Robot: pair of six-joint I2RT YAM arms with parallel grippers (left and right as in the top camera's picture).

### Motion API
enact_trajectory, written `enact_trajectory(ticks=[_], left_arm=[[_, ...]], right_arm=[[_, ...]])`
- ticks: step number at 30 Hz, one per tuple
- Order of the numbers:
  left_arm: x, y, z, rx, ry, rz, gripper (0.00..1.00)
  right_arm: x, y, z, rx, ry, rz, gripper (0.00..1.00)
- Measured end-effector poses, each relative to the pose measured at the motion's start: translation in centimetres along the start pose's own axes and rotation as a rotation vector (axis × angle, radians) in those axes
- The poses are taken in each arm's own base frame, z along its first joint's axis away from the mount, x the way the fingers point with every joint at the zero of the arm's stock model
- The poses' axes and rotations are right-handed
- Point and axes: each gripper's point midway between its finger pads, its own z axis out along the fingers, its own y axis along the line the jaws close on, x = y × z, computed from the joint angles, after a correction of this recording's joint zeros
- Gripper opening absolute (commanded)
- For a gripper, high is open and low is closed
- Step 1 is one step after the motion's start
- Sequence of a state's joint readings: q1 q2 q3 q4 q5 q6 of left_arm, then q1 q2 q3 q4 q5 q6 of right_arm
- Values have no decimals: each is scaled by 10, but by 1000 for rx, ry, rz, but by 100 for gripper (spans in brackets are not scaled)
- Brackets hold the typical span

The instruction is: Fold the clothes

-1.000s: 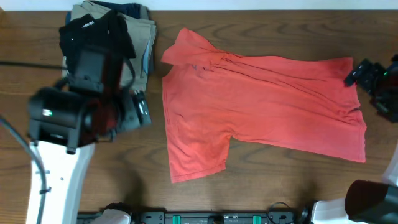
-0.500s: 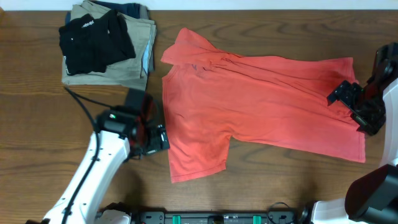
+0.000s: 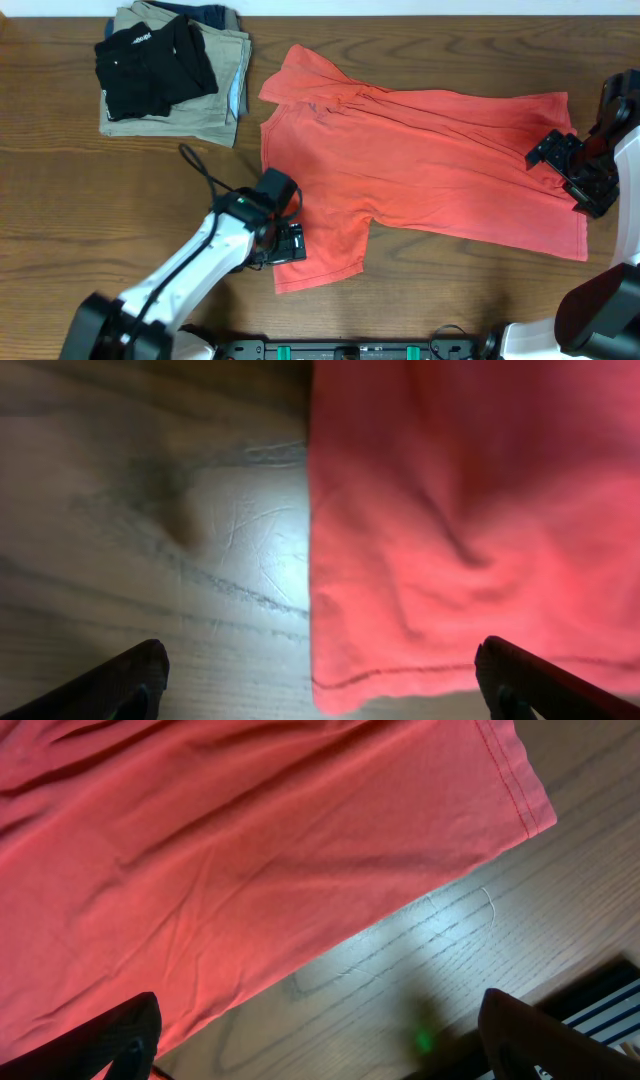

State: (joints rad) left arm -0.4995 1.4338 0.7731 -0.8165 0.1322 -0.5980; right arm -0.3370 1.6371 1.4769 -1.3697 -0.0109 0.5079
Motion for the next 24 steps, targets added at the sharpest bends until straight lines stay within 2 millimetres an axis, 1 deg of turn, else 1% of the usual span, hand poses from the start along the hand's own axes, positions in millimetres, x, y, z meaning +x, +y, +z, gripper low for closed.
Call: enact_trajectory(ticks=[5, 6, 7, 8, 9, 10, 11, 12, 13, 14, 15, 16, 17, 18, 24], left_arm=[[3, 5, 22, -53, 67, -23, 98], [3, 5, 25, -59, 73, -25, 97], [3, 5, 28, -62, 79, -28, 93], [3, 5, 30, -64, 81, -30, 86], [3, 4, 31, -63, 83, -38, 77], [3, 3, 33, -55, 89, -42, 73], [3, 1, 33, -47, 91, -40, 65], [3, 0, 33, -44, 92, -42, 60], [3, -1, 33, -40, 93, -41, 52], [3, -2, 33, -37, 93, -41, 40], [3, -2, 33, -33, 94, -43, 24], [3, -3, 33, -31, 95, -41, 19], [3, -3, 33, -28, 96, -39, 9], [3, -4, 34, -24, 97, -39, 6], [6, -3, 33, -28, 107, -15, 6]], right_arm=[[0, 0, 0, 0, 1, 0, 99], [0, 0, 0, 0, 1, 0, 99], [0, 0, 0, 1, 0, 0, 99], [0, 0, 0, 0, 0, 0, 99], [0, 0, 0, 1, 0, 0, 99], [0, 0, 0, 0, 0, 0, 99], [0, 0, 0, 0, -1, 0, 99], [0, 0, 0, 0, -1, 0, 99], [0, 0, 0, 0, -1, 0, 99], [0, 0, 0, 0, -1, 0, 99], [0, 0, 0, 0, -1, 0, 99], [0, 0, 0, -1, -1, 0, 99], [0, 0, 0, 0, -1, 0, 99], [0, 0, 0, 0, -1, 0, 99], [-1, -3, 1, 19, -8, 26, 99]])
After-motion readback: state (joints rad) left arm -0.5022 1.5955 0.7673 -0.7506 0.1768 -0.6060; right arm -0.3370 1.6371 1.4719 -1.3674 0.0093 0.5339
